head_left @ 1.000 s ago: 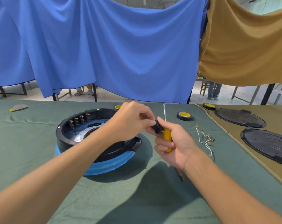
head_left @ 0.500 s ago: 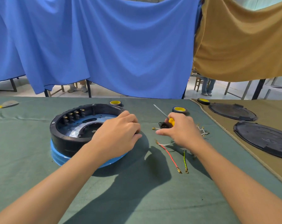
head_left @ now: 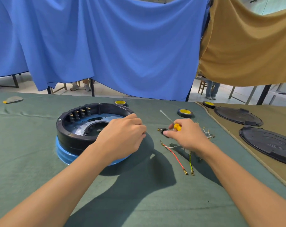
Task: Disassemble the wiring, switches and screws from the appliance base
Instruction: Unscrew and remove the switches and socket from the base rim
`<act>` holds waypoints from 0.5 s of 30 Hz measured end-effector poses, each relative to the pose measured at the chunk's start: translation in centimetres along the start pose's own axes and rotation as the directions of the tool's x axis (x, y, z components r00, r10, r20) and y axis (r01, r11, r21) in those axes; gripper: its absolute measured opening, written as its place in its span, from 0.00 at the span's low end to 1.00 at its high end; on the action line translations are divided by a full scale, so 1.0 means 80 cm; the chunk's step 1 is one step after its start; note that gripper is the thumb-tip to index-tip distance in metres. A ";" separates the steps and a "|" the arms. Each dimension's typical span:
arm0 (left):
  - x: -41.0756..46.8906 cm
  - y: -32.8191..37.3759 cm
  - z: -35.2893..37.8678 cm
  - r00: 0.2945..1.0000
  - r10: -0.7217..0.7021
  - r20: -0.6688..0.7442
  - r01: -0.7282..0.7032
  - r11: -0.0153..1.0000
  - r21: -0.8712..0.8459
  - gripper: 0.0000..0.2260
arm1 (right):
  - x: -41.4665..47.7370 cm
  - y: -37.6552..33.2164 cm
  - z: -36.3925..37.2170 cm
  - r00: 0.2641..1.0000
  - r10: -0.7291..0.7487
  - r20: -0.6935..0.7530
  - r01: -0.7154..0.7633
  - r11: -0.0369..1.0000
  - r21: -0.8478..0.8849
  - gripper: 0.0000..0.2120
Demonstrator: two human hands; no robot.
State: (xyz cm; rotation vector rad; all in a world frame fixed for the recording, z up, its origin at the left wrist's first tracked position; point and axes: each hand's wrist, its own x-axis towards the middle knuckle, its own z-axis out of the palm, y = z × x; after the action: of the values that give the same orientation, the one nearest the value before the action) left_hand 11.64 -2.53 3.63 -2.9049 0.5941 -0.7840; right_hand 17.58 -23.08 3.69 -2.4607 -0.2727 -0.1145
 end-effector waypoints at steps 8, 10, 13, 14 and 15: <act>0.000 -0.013 0.001 1.000 -0.029 -0.009 0.028 0.998 -0.060 0.13 | -0.055 -0.034 0.039 0.961 0.096 0.259 -0.228 0.806 0.547 0.16; 0.000 -0.013 0.001 0.999 -0.027 -0.020 0.026 0.997 -0.071 0.13 | -0.050 -0.030 0.043 0.973 0.118 0.201 -0.207 0.830 0.518 0.15; 0.000 -0.013 0.001 1.000 -0.024 -0.015 0.022 0.997 -0.078 0.14 | -0.039 -0.014 0.035 0.983 0.143 0.115 -0.178 0.890 0.420 0.14; 0.000 -0.013 0.001 1.000 -0.024 -0.016 0.022 0.997 -0.076 0.14 | -0.036 -0.007 0.030 0.983 0.145 0.110 -0.177 0.904 0.389 0.13; 0.000 -0.013 0.001 1.000 -0.023 -0.019 0.021 0.997 -0.071 0.14 | -0.032 0.000 0.025 0.982 0.141 0.122 -0.177 0.909 0.377 0.13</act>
State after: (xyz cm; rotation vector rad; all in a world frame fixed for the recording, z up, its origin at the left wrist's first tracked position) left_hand 12.03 -1.57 3.69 -2.9761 0.6051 -0.8121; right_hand 15.09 -22.29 1.73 -2.0844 -0.1169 0.1147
